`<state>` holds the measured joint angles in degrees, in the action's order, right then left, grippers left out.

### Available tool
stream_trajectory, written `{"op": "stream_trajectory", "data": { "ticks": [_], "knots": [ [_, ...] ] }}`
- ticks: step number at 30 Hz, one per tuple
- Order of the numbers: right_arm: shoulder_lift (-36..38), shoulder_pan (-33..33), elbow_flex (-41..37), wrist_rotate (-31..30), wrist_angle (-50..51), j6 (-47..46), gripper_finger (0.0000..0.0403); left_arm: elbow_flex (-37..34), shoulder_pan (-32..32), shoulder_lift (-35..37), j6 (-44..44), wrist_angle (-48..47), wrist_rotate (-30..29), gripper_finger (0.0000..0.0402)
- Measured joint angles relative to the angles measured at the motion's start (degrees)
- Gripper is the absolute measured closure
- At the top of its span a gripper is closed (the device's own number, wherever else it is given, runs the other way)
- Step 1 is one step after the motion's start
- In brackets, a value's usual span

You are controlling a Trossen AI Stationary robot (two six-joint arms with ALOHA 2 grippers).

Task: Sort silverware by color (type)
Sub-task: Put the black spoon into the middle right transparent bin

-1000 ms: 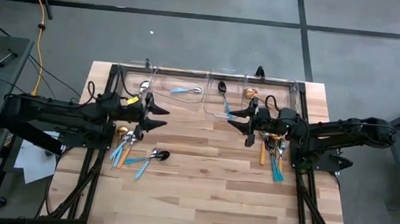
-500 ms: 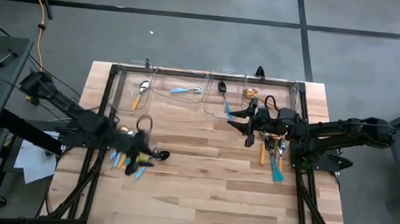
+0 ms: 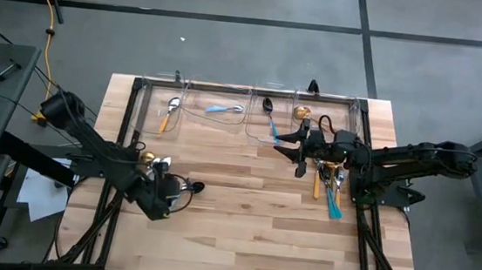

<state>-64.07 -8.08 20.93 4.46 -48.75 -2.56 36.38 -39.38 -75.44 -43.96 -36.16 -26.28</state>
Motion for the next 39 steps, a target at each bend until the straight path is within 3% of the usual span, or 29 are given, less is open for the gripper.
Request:
{"op": "stream_trajectory", "data": {
  "ticks": [8, 22, 39],
  "knots": [
    [0.0, 0.0, 0.0, 0.0, 0.1, 1.3, 0.0260, 0.0, 1.7, -1.9, -3.2, -3.0, 1.3, 0.0212],
    [0.0, 0.0, 0.0, 0.0, 0.5, 1.1, 0.0260, -4.0, 2.8, -1.9, -5.4, 0.3, 5.0, 0.0290],
    [0.0, -0.1, 0.0, 0.0, 1.0, 1.3, 0.0260, -5.7, 3.9, -1.6, -4.8, 7.0, 7.8, 0.0296]
  ]
}}
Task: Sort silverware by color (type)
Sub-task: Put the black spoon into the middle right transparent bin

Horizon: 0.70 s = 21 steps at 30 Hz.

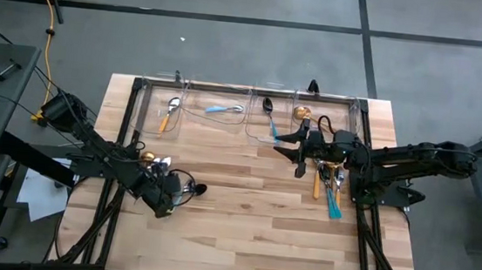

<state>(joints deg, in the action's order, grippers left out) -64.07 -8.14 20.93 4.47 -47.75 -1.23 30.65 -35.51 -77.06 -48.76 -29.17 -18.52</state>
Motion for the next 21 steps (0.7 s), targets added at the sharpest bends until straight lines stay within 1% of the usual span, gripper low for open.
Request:
{"op": "stream_trajectory", "data": {
  "ticks": [2, 8, 15, 18, 21],
  "knots": [
    [0.0, 0.0, 0.0, 0.0, 0.1, 0.0, 0.0260, 0.0, 0.5, 0.1, 0.4, 1.0, 0.1, 0.0296],
    [0.0, 0.0, 0.0, 0.0, 0.3, 0.1, 0.0260, 0.0, 2.2, -0.7, 0.9, 0.1, 2.1, 0.0296],
    [0.0, 0.0, 0.0, 0.0, 0.4, 0.2, 0.0260, 0.4, 3.8, -3.9, 2.3, -0.1, 3.6, 0.0297],
    [0.0, 0.0, 0.0, 0.0, 0.5, 0.2, 0.0260, 0.4, 4.5, -3.9, 2.0, 0.2, 4.3, 0.0316],
    [0.0, 0.0, 0.0, 0.0, 0.8, 0.2, 0.0260, 0.3, 4.9, -3.3, 1.5, 0.4, 4.1, 0.0363]
  ]
}}
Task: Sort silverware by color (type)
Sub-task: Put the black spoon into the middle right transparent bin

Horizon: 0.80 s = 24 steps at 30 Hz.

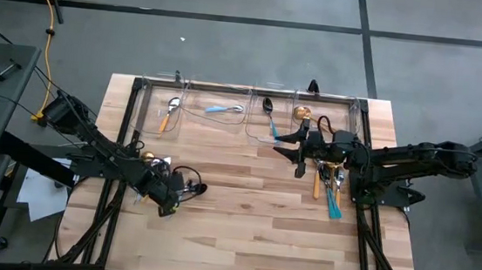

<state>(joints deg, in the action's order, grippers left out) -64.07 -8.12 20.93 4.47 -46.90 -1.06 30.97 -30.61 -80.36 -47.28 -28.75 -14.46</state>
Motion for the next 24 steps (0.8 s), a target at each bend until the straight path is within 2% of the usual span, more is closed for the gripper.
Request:
{"op": "stream_trajectory", "data": {
  "ticks": [2, 6, 14, 19, 22, 24],
  "knots": [
    [0.0, 0.0, 0.0, 0.0, 0.0, 0.0, 0.0260, 0.4, -0.1, 0.4, 0.3, -0.9, -1.1, 0.0389],
    [0.0, 0.0, 0.0, 0.0, -0.1, -0.1, 0.0260, 0.9, 0.2, 1.4, -0.1, -2.3, -3.1, 0.0392],
    [0.0, 0.0, 0.0, 0.0, 0.4, 0.0, 0.0260, 4.9, 0.3, 6.7, -0.5, -12.6, -6.5, 0.0398],
    [0.0, 0.0, 0.0, 0.0, 0.4, 0.0, 0.0260, 8.8, 0.3, 15.1, 4.2, -13.0, -16.6, 0.0400],
    [0.0, 0.0, 0.0, 0.0, -0.1, 0.0, 0.0260, 8.8, 0.9, 20.2, 11.7, -5.5, -27.1, 0.0400],
    [0.0, 0.0, 0.0, 0.0, -0.3, -0.3, 0.0260, 7.1, 2.5, 23.1, 19.5, 2.8, -31.9, 0.0401]
  ]
}}
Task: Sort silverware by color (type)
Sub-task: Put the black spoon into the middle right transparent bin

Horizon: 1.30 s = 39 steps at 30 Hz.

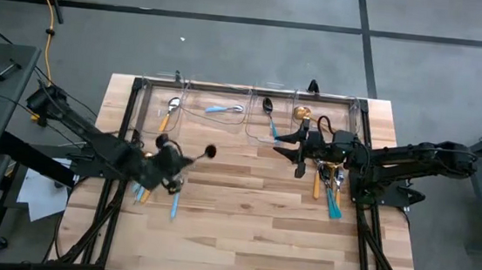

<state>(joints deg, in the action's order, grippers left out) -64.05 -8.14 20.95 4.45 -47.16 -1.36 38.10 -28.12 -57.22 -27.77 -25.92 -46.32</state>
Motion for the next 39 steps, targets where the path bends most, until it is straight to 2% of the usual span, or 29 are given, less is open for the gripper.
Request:
{"op": "stream_trajectory", "data": {
  "ticks": [2, 3, 4, 6, 9, 12, 16, 19, 29, 39],
  "knots": [
    [0.0, 0.0, 0.0, 0.0, -0.4, -0.1, 0.0260, -3.1, 2.8, 2.2, 9.5, 12.7, -0.7, 0.0401],
    [0.0, 0.0, 0.0, 0.0, -0.4, -0.1, 0.0260, -5.1, 4.8, 2.9, 14.3, 20.2, 0.9, 0.0401],
    [0.0, 0.0, 0.0, 0.0, -0.4, -0.1, 0.0260, -7.6, 6.8, 3.5, 18.5, 28.0, 3.6, 0.0401],
    [0.0, 0.0, 0.0, 0.0, -0.8, -0.1, 0.0260, -12.5, 11.8, 3.4, 24.9, 44.5, 12.6, 0.0401],
    [0.0, 0.0, 0.0, 0.0, -1.4, -0.1, 0.0260, -19.1, 19.9, 0.8, 28.0, 64.1, 23.3, 0.0401],
    [0.0, 0.0, 0.0, 0.0, -2.8, 0.2, 0.0260, -22.5, 27.6, -2.8, 28.2, 73.6, 28.0, 0.0401],
    [0.0, 0.0, 0.0, 0.0, -4.8, 0.2, 0.0260, -21.8, 35.1, -7.1, 26.4, 77.2, 38.6, 0.0401],
    [-0.2, 0.0, 0.0, 0.0, -5.1, 0.0, 0.0260, -19.6, 37.1, -9.7, 26.6, 77.5, 43.6, 0.0401],
    [-8.6, -0.2, 0.0, 0.0, -12.4, -1.2, 0.0260, -16.4, 36.9, -15.8, 29.4, 83.0, 45.5, 0.0402],
    [-8.7, -0.5, 0.0, 0.0, -12.2, -1.4, 0.0260, -16.4, 36.9, -15.9, 29.5, 82.9, 45.6, 0.0401]
  ]
}}
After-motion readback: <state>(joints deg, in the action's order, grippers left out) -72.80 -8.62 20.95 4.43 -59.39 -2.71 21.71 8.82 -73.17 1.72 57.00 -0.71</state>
